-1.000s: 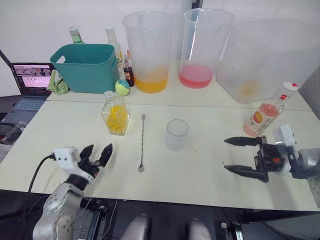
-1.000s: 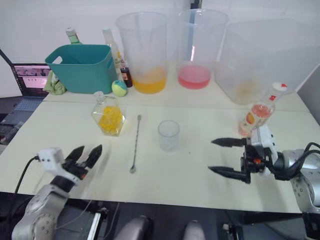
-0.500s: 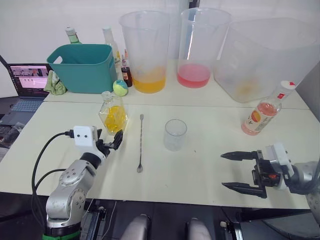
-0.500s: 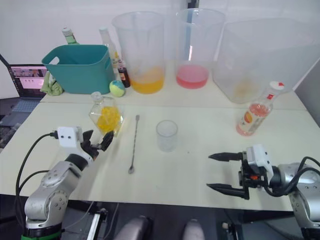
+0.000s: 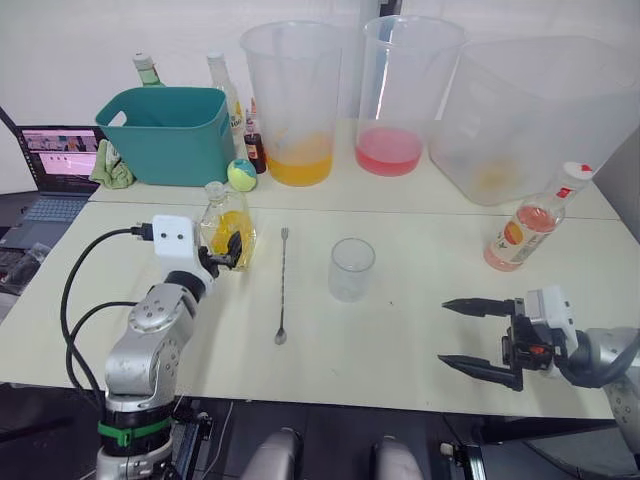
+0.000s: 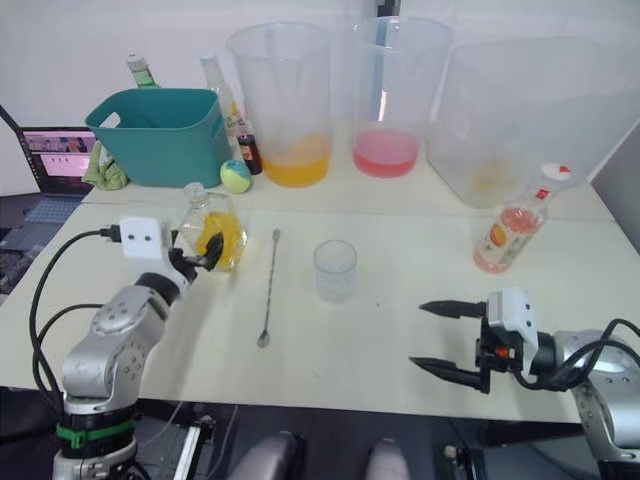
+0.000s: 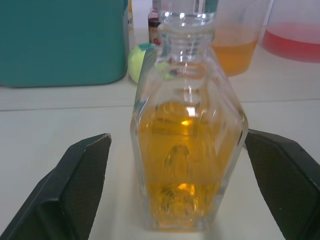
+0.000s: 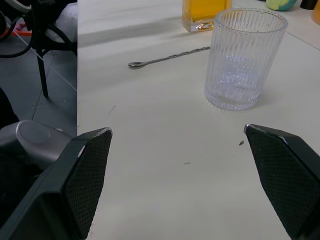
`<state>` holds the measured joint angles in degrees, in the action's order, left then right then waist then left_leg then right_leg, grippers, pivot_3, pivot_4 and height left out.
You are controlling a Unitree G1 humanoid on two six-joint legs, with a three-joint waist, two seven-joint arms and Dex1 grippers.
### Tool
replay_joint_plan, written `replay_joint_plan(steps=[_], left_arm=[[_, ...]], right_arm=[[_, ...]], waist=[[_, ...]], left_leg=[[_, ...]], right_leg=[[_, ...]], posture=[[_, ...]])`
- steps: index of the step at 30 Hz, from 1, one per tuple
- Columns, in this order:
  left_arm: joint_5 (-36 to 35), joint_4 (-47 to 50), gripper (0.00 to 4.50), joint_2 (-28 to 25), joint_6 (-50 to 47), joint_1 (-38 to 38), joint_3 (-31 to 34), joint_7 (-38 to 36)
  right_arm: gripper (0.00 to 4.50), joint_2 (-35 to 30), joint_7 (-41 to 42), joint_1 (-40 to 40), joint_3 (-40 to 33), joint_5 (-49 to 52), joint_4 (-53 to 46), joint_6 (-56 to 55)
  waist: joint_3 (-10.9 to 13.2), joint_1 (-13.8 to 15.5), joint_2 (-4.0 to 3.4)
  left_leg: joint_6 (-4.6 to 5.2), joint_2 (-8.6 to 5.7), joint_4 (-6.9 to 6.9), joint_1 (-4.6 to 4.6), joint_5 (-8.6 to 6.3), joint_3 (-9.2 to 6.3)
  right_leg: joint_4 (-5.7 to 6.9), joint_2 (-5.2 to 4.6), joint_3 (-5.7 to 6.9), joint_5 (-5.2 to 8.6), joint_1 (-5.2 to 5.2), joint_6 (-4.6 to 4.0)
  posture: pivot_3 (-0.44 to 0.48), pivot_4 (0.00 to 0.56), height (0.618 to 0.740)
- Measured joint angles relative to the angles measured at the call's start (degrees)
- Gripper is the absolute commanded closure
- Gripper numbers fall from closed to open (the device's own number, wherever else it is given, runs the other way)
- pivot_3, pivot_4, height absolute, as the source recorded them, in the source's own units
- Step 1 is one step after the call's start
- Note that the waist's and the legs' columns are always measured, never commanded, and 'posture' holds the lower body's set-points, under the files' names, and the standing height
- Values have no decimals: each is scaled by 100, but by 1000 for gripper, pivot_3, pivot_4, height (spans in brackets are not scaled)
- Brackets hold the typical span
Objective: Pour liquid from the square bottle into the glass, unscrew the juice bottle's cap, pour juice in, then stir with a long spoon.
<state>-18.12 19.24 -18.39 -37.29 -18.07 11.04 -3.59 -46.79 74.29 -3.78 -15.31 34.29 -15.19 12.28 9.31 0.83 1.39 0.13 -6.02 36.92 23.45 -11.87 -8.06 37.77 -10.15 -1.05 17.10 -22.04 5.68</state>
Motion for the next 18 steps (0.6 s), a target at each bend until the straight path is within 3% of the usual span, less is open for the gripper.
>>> replay_joint_plan(steps=[11, 16, 18], left_arm=[[422, -1567, 39, 105, 515, -1046, -144, -27], [543, -2011, 1513, 229, 943, -1084, -191, -92], [596, -2039, 1539, 229, 992, -1085, -207, -116]], right_arm=[[0, 120, -298, -63, 24, 48, -233, 5], [0, 127, -381, -76, 26, 68, -285, 12], [0, 127, -423, -101, 27, 68, -313, 14]], waist=[[5, -23, 9], [7, -15, 12], [7, -15, 13]], left_leg=[[-7, -2, 2, -1, 4, -1], [-7, -2, 4, 1, 4, -2], [-7, -2, 4, 2, 4, -3]], right_leg=[[18, -1, 0, 0, -6, 0], [20, -2, 0, 0, -6, 0], [20, -2, 0, 0, -7, 0]], posture=[[0, 150, 729], [0, 150, 729], [0, 150, 729]])
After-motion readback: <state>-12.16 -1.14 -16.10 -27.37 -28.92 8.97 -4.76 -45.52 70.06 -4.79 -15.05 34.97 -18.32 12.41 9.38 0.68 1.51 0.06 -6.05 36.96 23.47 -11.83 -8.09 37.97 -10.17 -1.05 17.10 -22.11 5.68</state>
